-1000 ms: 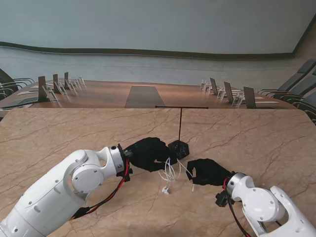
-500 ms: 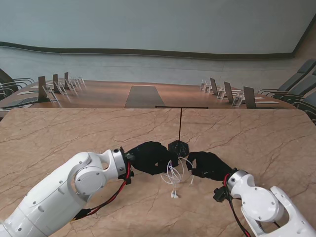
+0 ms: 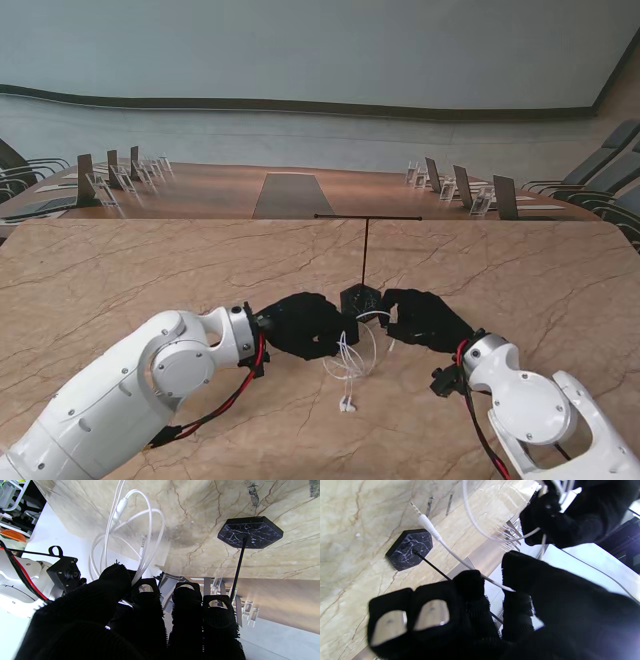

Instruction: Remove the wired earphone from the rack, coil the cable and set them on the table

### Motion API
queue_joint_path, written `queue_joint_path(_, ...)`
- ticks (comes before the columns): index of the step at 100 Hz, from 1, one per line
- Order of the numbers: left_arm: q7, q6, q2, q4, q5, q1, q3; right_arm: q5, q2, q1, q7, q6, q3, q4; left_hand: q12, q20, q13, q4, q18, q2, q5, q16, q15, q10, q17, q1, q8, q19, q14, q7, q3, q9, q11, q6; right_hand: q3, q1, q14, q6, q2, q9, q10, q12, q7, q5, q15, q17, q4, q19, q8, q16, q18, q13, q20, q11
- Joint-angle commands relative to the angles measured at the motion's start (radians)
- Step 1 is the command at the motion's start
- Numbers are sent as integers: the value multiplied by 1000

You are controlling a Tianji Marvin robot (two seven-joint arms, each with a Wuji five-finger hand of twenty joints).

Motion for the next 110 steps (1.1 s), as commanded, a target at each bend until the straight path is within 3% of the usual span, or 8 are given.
queue_joint_path(1, 1, 4, -1, 4, 3, 8, 1, 13, -7, -9, -7, 11, -1, -29, 8, 15, -12, 11, -16, 50, 17, 3, 20, -21, -6, 4, 50, 34, -11, 143, -23, 13, 25, -44, 37, 94, -14, -31, 126, 23, 200, 24, 198, 47, 128, 102, 67, 226, 56, 43, -64, 70, -111, 43)
queue_joint_path(12, 2, 12, -1, 6, 8, 10, -1, 41, -14, -18, -28, 28, -4, -47, 9, 16, -12, 13, -18, 51, 18, 4, 21, -21, -6, 4, 53, 34, -14, 141, -22, 13, 26, -47, 59, 104, 23, -7, 108, 27, 214, -11, 229, 33, 81, 98, 51, 205, 21, 54, -18, 69, -115, 10)
queue_joint_path(28, 8, 21, -2, 5, 11, 17, -6, 47, -14, -21, -28, 35, -5, -57, 11, 16, -11, 15, -16, 46, 24, 4, 22, -16, -6, 6, 58, 35, -12, 140, -20, 15, 27, -47, 65, 105, 30, -6, 101, 34, 214, -20, 233, 39, 70, 97, 47, 197, 19, 57, -7, 69, -112, 5)
queue_joint_path(37, 6, 24, -1, 4, 17, 18, -7, 56, -14, -21, -24, 40, -5, -61, 13, 16, -14, 15, -17, 50, 23, 4, 20, -18, -9, 6, 63, 32, -16, 140, -23, 12, 27, -51, 71, 99, 29, -8, 100, 54, 211, -20, 231, 47, 81, 99, 57, 209, 16, 70, -6, 69, -100, 11)
queue_joint_path(46, 4, 23, 0, 4, 20, 19, -9, 57, -10, -20, -5, 45, -2, -62, 14, 16, -17, 16, -18, 46, 27, 4, 19, -15, -11, 9, 67, 31, -14, 139, -24, 12, 27, -54, 59, 89, 12, -20, 105, 75, 200, 5, 227, 53, 116, 105, 85, 241, 14, 108, -51, 71, -66, 29)
queue_joint_path(66, -6, 7, 4, 10, 30, 7, -4, 83, -5, -17, 32, 74, -3, -74, 17, 15, -17, 17, -21, 51, 25, 4, 18, -18, -10, 11, 75, 30, -19, 136, -31, 9, 27, -58, 61, 78, 7, -19, 94, 119, 194, 13, 222, 45, 149, 108, 96, 266, 7, 135, -65, 70, -27, 36)
queue_joint_path(77, -8, 11, 3, 18, 25, 0, 4, 100, -3, -14, 46, 88, -6, -79, 18, 15, -18, 18, -22, 52, 25, 4, 18, -17, -11, 13, 78, 29, -20, 133, -34, 7, 27, -60, 72, 70, 15, -17, 83, 148, 193, 9, 216, 38, 164, 110, 88, 266, -17, 155, -57, 69, 16, 33)
queue_joint_path(110, -4, 29, 1, 32, 22, -6, 27, 122, -3, 4, 52, 118, -28, -82, 18, 14, -18, 19, -21, 51, 28, 4, 18, -14, -9, 17, 83, 30, -20, 129, -38, 6, 26, -64, 57, 82, 30, -1, 91, 154, 197, -1, 221, 16, 146, 106, 74, 251, -43, 157, -27, 69, 22, 17)
